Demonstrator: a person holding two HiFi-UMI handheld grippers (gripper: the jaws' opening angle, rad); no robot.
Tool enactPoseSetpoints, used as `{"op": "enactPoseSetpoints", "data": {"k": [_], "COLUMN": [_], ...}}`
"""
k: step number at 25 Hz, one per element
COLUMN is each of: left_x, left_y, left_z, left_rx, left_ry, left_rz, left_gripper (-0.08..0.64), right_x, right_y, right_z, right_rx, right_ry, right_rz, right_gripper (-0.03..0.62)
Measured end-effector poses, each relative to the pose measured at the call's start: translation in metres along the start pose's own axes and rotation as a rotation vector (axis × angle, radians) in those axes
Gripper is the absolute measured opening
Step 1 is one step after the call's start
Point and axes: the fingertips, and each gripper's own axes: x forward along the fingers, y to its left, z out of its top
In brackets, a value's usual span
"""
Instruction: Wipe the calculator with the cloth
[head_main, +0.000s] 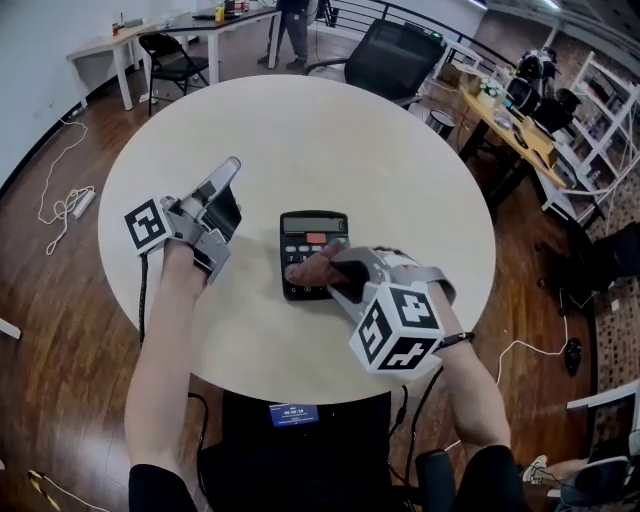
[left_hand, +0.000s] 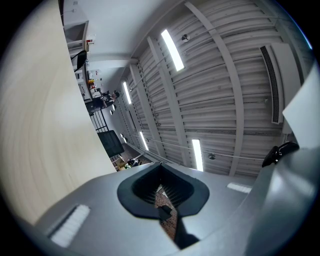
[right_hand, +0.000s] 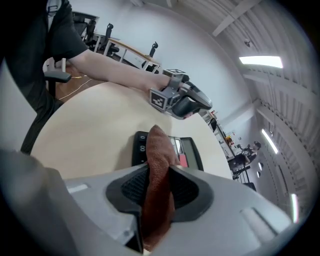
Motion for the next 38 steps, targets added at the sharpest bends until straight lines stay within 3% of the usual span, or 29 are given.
{"op": "enactPoseSetpoints", "data": {"k": [4, 6, 8, 12, 14, 17, 23, 29, 35, 38], "left_x": [0.000, 0.001, 0.001, 0.000, 0.000, 0.000, 0.001, 0.001, 0.000, 0.000], "left_y": [-0.002, -0.003, -0.003, 0.000, 0.000, -0.001, 0.000, 0.000, 0.000, -0.001], "left_z": [0.001, 0.001, 0.001, 0.000, 0.000, 0.000, 0.001, 0.001, 0.001, 0.001], "left_rx": [0.003, 0.006, 0.005, -0.003, -0.003, -0.003, 0.004, 0.000, 0.000, 0.003], "left_ry": [0.002, 0.004, 0.005, 0.001, -0.002, -0.005, -0.001, -0.006, -0.008, -0.004], "left_rz": [0.005, 0.004, 0.001, -0.001, -0.003, -0.006, -0.002, -0.004, 0.000, 0.002], "left_gripper": [0.005, 0.005, 0.005, 0.005, 0.005, 0.005, 0.005, 0.005, 0.005, 0.005], "right_x": [-0.023, -0.032, -0.034, -0.012, 0.004, 0.025, 0.019, 0.005, -0.015, -0.032], "right_y": [0.039, 0.040, 0.017, -0.064, -0.086, -0.084, -0.038, -0.002, 0.036, 0.037], "right_z": [0.002, 0.002, -0.001, -0.019, -0.022, -0.018, 0.000, 0.008, 0.007, 0.000], "right_rx": [-0.090, -0.083, -0.027, 0.114, 0.136, 0.098, -0.006, -0.056, -0.093, -0.061], "right_ry": [-0.012, -0.033, -0.052, -0.021, 0.000, 0.028, 0.026, 0.005, -0.017, -0.045], "right_rz": [0.084, 0.103, 0.049, -0.169, -0.201, -0.155, -0.062, -0.028, 0.056, 0.084], "right_gripper": [0.104, 0.104, 0.104, 0.104, 0.104, 0.104, 0.104, 0.104, 0.104, 0.104]}}
